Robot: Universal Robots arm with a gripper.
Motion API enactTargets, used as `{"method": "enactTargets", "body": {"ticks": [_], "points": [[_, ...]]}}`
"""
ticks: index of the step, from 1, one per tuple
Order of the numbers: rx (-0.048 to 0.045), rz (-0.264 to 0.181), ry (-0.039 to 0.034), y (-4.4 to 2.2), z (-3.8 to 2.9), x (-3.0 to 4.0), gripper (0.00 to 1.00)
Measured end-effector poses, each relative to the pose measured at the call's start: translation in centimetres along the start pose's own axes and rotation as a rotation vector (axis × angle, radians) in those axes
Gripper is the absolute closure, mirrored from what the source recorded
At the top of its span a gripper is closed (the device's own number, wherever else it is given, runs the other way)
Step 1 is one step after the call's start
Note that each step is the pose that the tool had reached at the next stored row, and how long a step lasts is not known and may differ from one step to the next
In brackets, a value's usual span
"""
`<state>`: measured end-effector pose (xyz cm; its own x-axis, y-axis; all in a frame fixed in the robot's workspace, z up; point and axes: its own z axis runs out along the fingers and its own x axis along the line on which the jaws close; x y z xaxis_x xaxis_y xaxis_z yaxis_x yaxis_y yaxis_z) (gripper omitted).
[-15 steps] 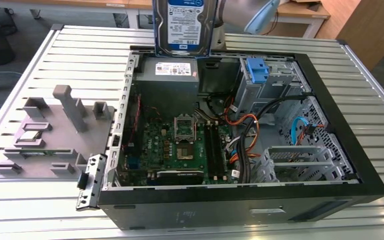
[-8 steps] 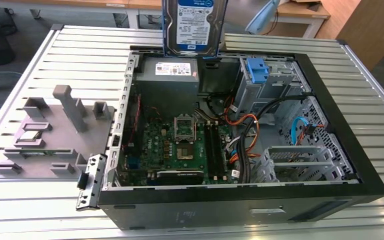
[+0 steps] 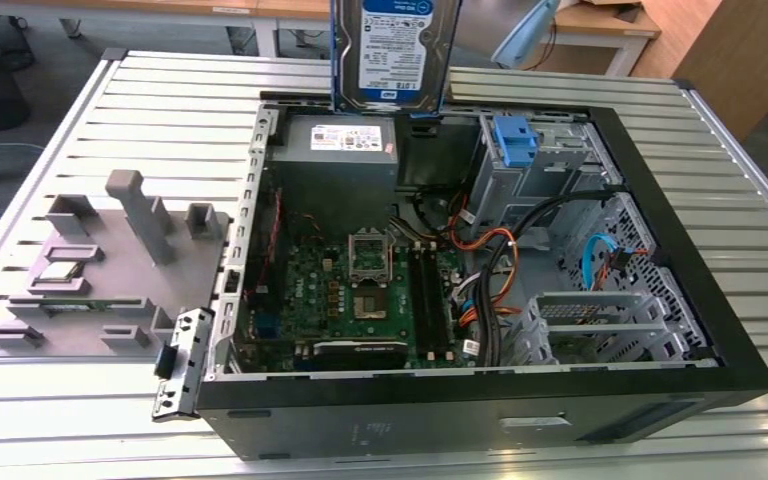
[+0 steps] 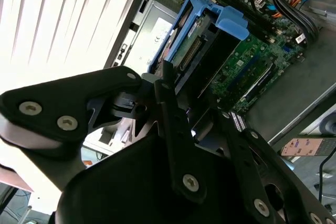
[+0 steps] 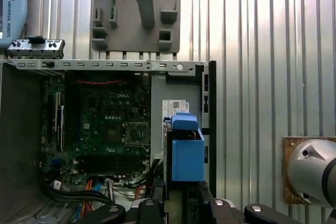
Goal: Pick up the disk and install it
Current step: 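Pick up the disk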
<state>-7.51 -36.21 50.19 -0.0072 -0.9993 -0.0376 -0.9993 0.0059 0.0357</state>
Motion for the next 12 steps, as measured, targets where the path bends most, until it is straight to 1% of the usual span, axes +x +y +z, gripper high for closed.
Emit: {"method": "enactTargets", "body": {"ticks": [5, 12], "points": [[-0.0001, 0.000, 0.0001, 0.00, -0.01, 0.30, 0.65], [0.0001, 0.000, 0.0000, 0.00, -0.01, 0.99, 0.65]]}}
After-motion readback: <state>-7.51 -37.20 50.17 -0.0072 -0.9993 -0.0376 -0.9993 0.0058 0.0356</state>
